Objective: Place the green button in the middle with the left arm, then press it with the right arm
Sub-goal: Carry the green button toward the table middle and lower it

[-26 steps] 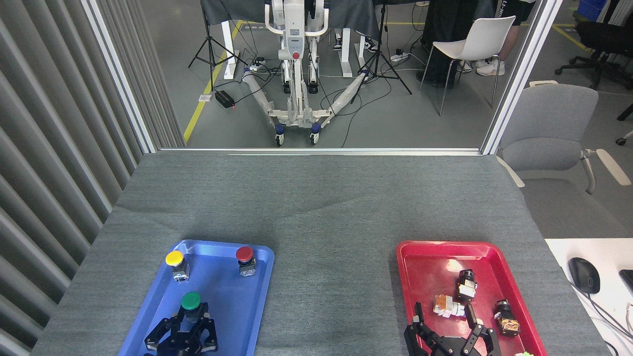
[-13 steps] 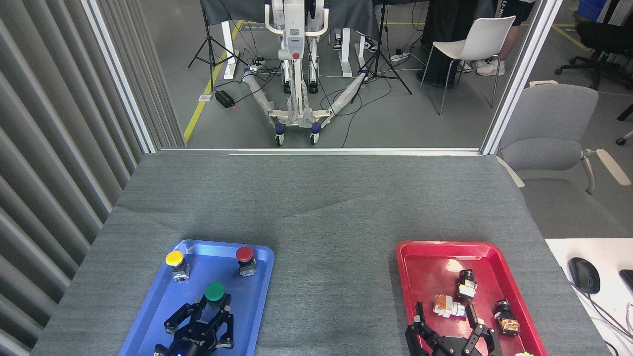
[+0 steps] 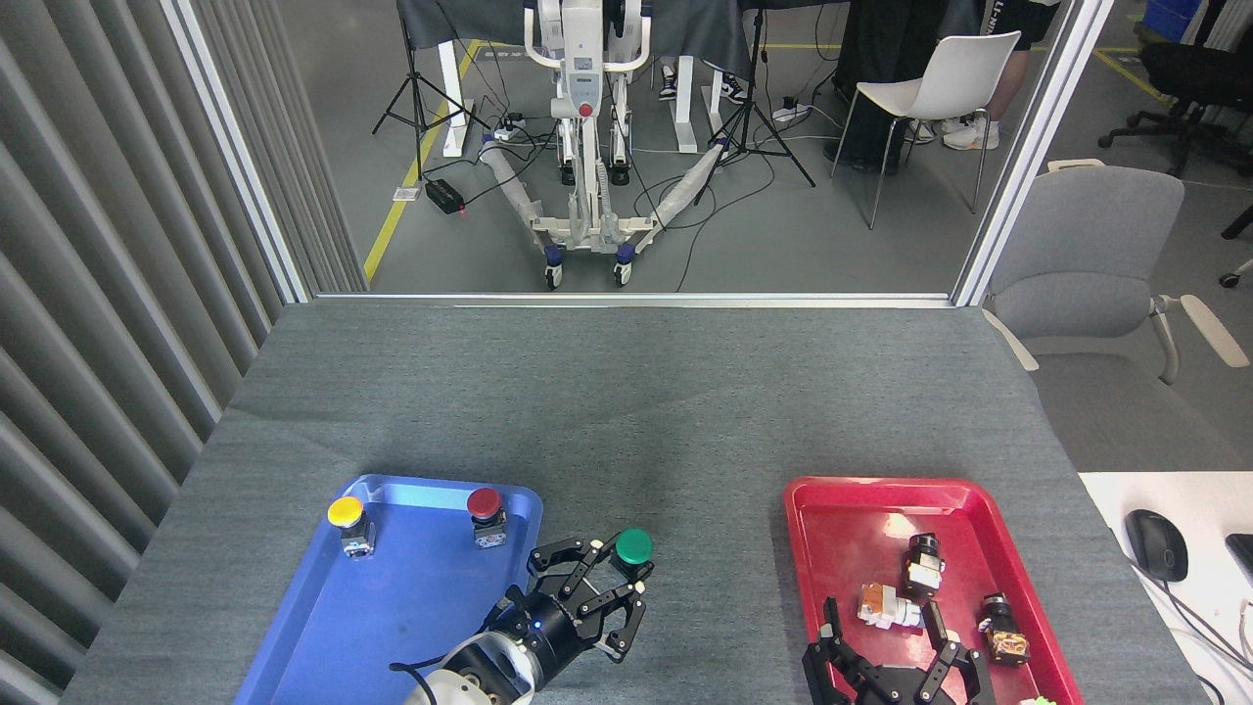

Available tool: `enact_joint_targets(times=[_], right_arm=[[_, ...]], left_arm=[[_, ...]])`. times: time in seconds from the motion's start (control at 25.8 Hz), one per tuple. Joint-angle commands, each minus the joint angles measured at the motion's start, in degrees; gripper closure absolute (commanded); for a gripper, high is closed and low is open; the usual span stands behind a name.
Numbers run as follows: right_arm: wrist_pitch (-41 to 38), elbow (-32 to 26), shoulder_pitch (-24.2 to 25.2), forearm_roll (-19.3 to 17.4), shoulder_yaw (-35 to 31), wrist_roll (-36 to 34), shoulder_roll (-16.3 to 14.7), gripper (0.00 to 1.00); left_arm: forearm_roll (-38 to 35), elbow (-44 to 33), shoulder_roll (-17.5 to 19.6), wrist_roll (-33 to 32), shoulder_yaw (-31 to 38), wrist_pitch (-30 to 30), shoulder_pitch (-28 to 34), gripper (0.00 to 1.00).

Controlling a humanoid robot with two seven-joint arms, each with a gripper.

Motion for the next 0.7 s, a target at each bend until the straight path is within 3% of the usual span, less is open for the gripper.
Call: enact_joint_targets(times=[0.0, 0.39, 0.5, 0.66], right_arm=[[0.0, 0.1, 0.0, 0.0, -0.1, 0.1, -0.1, 0.00], [0.1, 0.3, 0.0, -0.1, 0.0, 0.1, 0.1, 0.00], [0.3, 0.5, 0.0, -0.1, 0.0, 0.1, 0.1, 0.00], [0.8, 0.6, 0.0, -0.1, 0.1, 0.1, 0.0, 0.00]], left_arm=[[-0.2, 6.5, -1.7, 0.0, -1.3, -1.0, -2.6, 0.97], [0.0, 7.9, -2.1, 0.7, -1.8, -2.2, -3.2, 0.91], [0.1, 9.7, -3.0, 1.0, -1.7, -2.8, -3.2, 0.74], [0.1, 11.0, -3.5, 2.0, -1.8, -3.4, -3.9, 0.67]])
